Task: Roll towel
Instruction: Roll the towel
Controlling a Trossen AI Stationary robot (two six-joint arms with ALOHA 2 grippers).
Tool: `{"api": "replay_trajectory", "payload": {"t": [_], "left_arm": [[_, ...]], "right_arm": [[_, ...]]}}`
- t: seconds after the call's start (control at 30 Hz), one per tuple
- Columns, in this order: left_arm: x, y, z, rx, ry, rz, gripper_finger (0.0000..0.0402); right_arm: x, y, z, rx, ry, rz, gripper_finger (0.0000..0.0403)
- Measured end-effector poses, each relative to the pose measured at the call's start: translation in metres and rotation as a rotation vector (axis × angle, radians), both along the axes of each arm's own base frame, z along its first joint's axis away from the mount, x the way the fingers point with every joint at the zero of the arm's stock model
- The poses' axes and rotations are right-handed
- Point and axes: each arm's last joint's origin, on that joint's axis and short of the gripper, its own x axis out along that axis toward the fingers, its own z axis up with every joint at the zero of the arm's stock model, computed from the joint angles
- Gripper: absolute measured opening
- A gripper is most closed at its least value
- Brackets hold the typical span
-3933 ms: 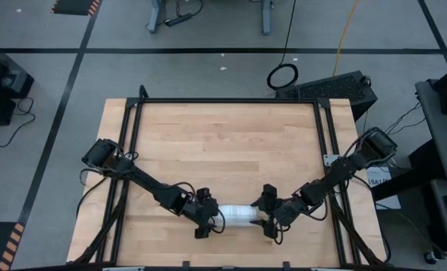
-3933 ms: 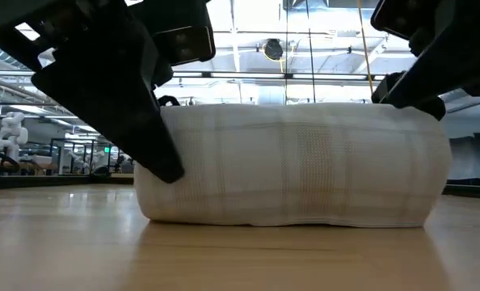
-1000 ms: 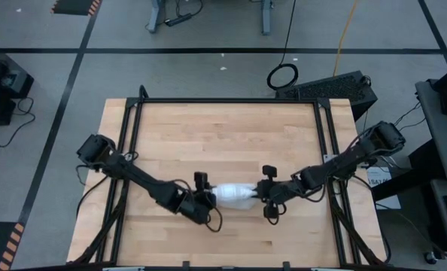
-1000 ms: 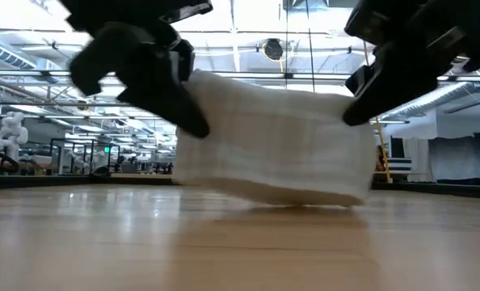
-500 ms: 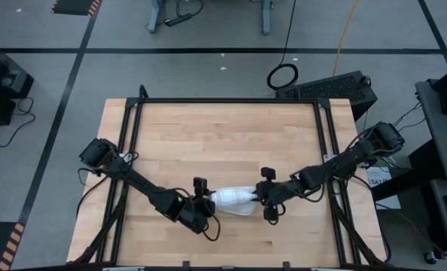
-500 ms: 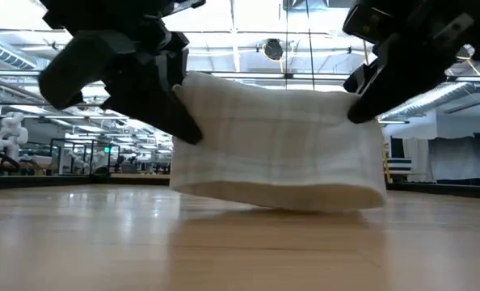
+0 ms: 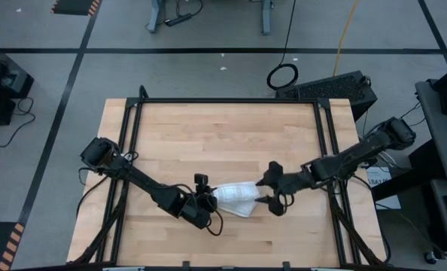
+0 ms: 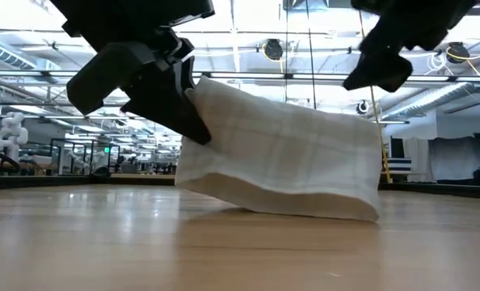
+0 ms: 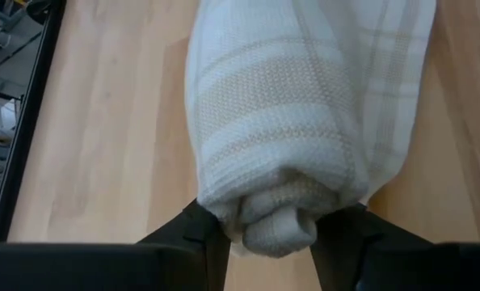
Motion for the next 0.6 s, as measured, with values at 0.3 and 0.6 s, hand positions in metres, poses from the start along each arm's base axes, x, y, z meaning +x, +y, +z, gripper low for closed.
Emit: {"api": "replay_trajectory", "payload": {"t": [0.3,0.6], "left_arm": [[0.001,0.000,0.001,0.001,-0.017,0.008,0.0137],[0.002,-0.001,0.002,-0.001,-0.028,0.002,0.0137]], "right_arm": [[0.014,0.034,-0.043,-0.077,-0.057,-0.137,0.0327],[0.024,0.021,-0.057,-0.205,-0.011,-0.107,0.0330]]}}
